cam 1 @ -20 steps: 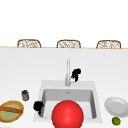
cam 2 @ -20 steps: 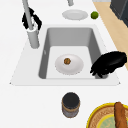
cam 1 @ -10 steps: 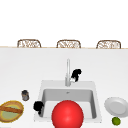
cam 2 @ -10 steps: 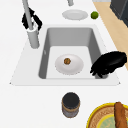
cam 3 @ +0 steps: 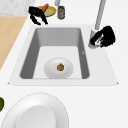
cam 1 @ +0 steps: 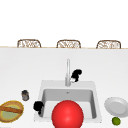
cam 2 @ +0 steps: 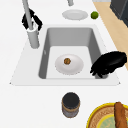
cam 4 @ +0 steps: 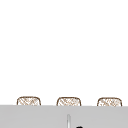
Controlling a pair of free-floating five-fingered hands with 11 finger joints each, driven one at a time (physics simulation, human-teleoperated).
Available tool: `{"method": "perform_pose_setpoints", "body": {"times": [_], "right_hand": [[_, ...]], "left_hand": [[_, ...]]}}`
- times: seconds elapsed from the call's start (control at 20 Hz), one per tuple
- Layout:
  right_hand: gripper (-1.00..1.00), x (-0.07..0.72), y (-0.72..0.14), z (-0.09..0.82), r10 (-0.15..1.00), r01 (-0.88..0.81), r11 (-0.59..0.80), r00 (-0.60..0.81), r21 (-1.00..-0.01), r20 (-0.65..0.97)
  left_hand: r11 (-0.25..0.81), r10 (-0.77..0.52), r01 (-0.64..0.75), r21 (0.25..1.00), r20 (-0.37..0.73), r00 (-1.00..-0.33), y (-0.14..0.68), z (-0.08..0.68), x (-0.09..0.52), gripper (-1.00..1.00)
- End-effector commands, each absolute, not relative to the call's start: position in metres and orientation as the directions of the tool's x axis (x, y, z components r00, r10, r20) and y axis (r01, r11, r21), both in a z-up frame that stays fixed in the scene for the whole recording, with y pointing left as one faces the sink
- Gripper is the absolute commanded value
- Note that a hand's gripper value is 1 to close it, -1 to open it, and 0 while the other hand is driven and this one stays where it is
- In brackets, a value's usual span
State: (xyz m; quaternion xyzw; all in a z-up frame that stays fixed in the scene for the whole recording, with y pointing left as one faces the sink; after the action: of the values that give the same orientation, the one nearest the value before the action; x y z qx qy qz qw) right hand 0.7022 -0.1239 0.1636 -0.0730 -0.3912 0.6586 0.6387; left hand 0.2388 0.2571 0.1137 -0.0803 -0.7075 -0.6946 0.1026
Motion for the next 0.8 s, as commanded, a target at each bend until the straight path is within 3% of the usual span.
{"method": "perform_pose_setpoints", "body": {"times": [0.0, 0.5, 0.6, 0.65, 0.75], "right_hand": [[1.0, 0.698, -0.14, 0.134, 0.891, -0.791, 0.091, -0.207, -0.605, 0.404], [1.0, 0.704, -0.136, 0.162, 0.897, -0.787, 0.141, -0.155, -0.601, 0.414], [1.0, 0.708, -0.141, 0.175, 0.898, -0.811, 0.164, -0.114, -0.562, 0.426], [-1.0, 0.707, -0.144, 0.183, 0.898, -0.804, 0.161, -0.12, -0.572, 0.422], [-1.0, 0.707, -0.146, 0.201, 0.888, -0.808, 0.184, -0.107, -0.559, 0.447]], "left_hand": [[0.022, -0.029, 0.256, 0.966, 0.257, -0.966, 0.257, 0.114, 0.239, 0.0], [0.022, -0.029, 0.256, 0.966, 0.257, -0.966, 0.257, 0.114, 0.239, 0.0], [0.022, -0.029, 0.256, 0.966, 0.257, -0.966, 0.257, 0.114, 0.239, 0.0], [0.022, -0.029, 0.256, 0.966, 0.257, -0.966, 0.257, 0.114, 0.239, 0.0], [0.022, -0.029, 0.256, 0.966, 0.257, -0.966, 0.257, 0.114, 0.239, 0.0]]}}
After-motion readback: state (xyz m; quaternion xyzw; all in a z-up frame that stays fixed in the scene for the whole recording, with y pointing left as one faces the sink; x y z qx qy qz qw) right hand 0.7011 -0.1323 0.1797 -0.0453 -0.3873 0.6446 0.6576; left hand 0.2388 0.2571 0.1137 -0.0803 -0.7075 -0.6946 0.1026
